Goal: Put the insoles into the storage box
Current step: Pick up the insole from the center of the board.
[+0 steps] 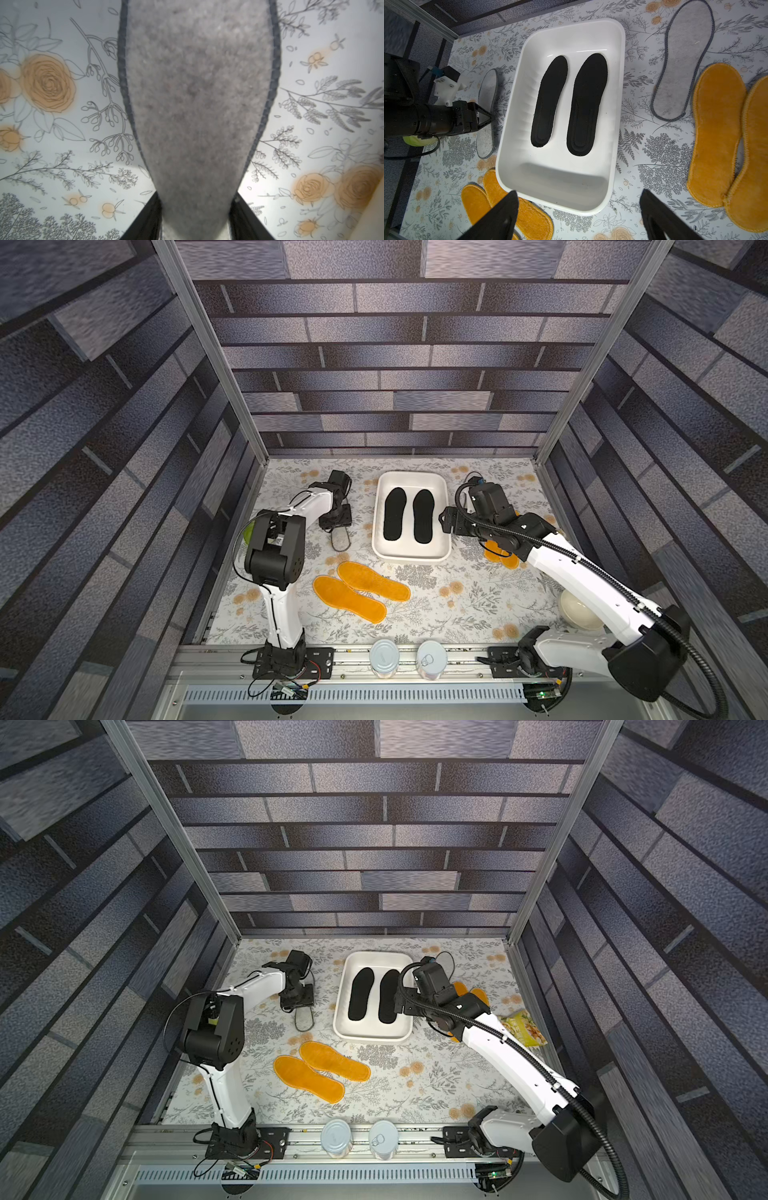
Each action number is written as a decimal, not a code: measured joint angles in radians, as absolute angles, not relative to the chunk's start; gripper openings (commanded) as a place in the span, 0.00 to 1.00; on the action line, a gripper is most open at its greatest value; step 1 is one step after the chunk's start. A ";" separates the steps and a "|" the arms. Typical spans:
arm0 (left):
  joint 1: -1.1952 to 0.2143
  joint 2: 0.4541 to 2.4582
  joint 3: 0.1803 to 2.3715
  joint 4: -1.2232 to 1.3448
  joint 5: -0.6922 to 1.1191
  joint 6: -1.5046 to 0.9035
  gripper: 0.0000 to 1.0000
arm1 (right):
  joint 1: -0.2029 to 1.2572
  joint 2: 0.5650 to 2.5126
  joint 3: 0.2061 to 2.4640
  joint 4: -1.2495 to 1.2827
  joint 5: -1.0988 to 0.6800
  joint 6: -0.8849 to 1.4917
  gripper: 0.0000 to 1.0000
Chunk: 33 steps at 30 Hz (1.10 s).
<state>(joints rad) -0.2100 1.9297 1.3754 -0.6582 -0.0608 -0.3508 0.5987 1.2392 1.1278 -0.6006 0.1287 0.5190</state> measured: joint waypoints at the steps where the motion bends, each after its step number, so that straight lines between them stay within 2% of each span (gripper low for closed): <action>1: -0.210 1.922 1.375 -0.659 -0.061 -0.351 0.53 | 0.599 1.239 1.128 -0.601 0.129 0.519 0.92; 14: -0.237 1.795 1.409 -0.696 -0.060 -0.350 0.53 | 0.594 1.239 1.115 -0.596 0.126 0.527 0.92; 33: -0.433 1.728 1.690 -0.744 0.030 -0.294 0.56 | 0.580 1.177 1.037 -0.582 0.126 0.561 0.93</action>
